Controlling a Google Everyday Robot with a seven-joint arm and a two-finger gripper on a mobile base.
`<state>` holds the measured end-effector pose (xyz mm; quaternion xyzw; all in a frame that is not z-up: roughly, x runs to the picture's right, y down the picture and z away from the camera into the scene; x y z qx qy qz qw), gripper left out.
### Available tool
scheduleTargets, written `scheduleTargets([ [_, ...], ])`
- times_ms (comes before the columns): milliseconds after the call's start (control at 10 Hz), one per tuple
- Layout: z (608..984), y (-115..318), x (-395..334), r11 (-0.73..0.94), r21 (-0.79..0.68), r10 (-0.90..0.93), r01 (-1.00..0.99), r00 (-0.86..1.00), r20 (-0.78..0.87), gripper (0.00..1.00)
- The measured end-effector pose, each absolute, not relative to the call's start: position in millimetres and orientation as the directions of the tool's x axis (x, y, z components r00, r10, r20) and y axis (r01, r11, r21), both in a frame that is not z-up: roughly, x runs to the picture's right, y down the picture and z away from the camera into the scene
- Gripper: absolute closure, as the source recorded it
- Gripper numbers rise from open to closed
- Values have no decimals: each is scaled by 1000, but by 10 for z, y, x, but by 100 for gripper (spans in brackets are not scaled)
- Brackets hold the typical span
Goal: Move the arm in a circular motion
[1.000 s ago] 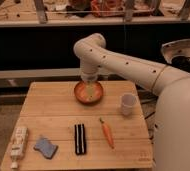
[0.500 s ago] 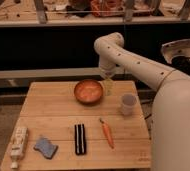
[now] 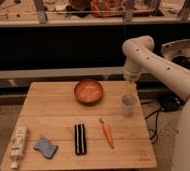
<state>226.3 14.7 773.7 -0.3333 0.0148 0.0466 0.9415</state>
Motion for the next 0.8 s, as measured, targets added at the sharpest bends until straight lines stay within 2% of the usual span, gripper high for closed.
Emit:
scheduleTargets([
  [400, 7216, 636, 2785, 758, -622, 158, -195, 981, -115, 20],
  [800, 6915, 917, 2484, 764, -620, 154, -181, 983, -98, 20],
])
